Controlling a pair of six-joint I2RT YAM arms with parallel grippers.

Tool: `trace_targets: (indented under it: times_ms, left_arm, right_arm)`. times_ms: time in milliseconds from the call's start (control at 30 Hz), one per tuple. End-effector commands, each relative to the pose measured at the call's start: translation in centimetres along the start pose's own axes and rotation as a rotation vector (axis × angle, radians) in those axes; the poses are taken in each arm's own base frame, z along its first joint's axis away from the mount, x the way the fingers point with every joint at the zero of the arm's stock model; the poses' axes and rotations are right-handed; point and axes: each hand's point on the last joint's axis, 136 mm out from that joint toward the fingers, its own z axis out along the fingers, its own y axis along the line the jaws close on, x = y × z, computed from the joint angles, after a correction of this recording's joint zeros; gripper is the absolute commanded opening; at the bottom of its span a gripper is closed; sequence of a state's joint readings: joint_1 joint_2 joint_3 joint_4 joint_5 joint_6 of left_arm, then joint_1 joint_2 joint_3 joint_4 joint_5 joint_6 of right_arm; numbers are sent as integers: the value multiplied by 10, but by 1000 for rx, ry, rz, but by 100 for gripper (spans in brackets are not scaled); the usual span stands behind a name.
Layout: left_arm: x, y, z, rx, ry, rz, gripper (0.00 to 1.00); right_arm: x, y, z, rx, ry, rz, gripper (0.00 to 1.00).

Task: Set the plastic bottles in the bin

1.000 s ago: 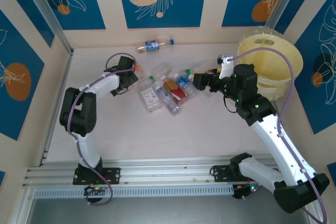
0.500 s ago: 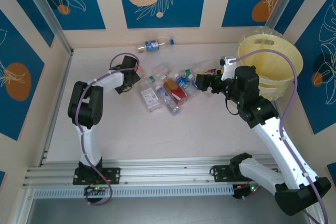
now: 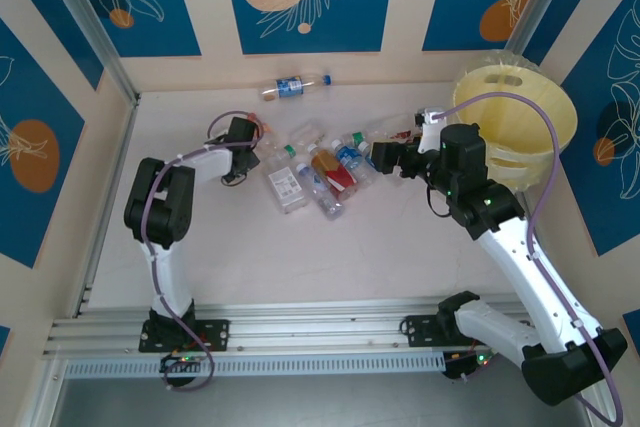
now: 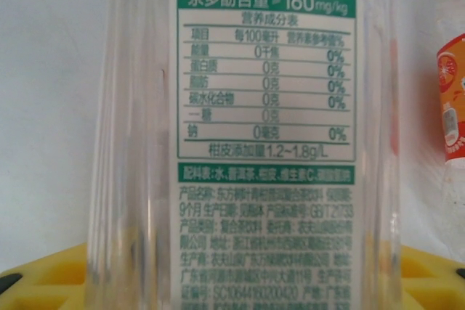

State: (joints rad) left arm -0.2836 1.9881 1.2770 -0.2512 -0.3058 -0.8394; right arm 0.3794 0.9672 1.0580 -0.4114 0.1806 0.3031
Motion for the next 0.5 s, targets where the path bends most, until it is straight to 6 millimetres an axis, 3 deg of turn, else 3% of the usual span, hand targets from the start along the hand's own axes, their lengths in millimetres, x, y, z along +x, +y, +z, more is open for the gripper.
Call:
trace_targets:
  times_ms: [0, 300, 467]
  left_arm:
    - [-13, -7, -17, 91, -47, 73, 50]
    - [-29, 8, -81, 195, -225, 173, 37]
    - [-13, -5, -117, 384, -213, 231, 22]
  right_arm:
    - [-3, 0, -1, 10, -12, -2, 100]
    - [-10, 2, 4, -8, -60, 27, 99]
    - [-15, 4, 10, -23, -91, 71, 100]
